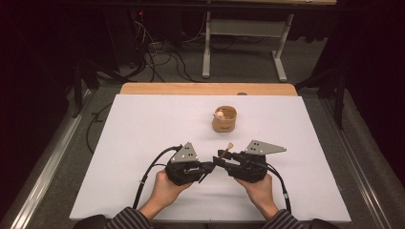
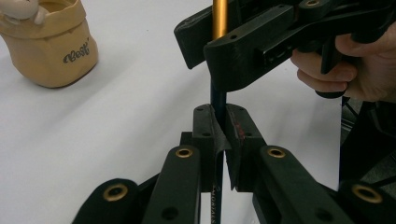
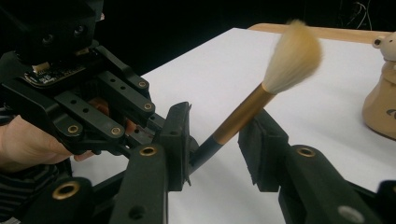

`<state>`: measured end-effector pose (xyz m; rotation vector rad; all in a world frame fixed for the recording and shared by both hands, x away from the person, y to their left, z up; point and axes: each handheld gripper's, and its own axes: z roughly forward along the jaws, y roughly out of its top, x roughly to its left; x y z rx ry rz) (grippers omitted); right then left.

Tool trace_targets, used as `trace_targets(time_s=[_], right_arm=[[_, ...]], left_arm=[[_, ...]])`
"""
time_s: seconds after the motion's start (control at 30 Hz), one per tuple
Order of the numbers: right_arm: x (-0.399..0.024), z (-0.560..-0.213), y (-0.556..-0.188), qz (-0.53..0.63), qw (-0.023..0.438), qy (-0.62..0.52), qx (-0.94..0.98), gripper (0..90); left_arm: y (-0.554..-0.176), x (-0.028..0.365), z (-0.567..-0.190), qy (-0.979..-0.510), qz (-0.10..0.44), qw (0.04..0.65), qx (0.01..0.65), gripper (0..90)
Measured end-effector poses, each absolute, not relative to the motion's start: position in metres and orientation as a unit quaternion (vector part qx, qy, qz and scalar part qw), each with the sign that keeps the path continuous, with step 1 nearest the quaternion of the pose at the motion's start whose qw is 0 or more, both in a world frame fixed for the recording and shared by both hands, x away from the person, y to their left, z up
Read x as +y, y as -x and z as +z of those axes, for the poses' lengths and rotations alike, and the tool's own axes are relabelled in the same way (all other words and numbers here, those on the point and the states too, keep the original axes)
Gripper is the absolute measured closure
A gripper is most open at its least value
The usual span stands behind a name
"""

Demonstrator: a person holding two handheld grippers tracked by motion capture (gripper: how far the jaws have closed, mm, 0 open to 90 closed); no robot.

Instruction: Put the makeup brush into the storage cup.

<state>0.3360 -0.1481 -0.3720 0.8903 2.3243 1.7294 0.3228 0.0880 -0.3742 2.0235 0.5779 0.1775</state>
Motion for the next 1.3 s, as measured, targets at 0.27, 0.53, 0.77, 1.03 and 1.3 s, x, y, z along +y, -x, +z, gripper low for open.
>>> trace_targets(time_s=[0.27,0.53,0.77,1.03,1.3], right_arm=[[-0.1464,-0.3735,-0.3381,0.567,0.045,-0.294,0.768,70.7],[-0.1458,-0.3738,-0.3389,0.567,0.04,-0.296,0.768,74.9],[-0.1462,-0.3734,-0.339,0.57,0.035,-0.293,0.767,78.0],[-0.146,-0.3729,-0.3394,0.578,0.019,-0.283,0.765,85.2],[-0.1474,-0.3686,-0.3364,0.581,0.034,-0.271,0.767,85.6]], left_arm=[[-0.3227,0.088,-0.3743,-0.834,0.073,0.492,0.238,83.5],[-0.3229,0.0883,-0.3741,-0.833,0.073,0.495,0.238,83.5],[-0.3228,0.088,-0.3742,-0.832,0.072,0.496,0.238,83.5],[-0.3208,0.0866,-0.3734,-0.837,0.07,0.497,0.22,89.8],[-0.318,0.0851,-0.3717,-0.834,0.073,0.505,0.213,81.6]])
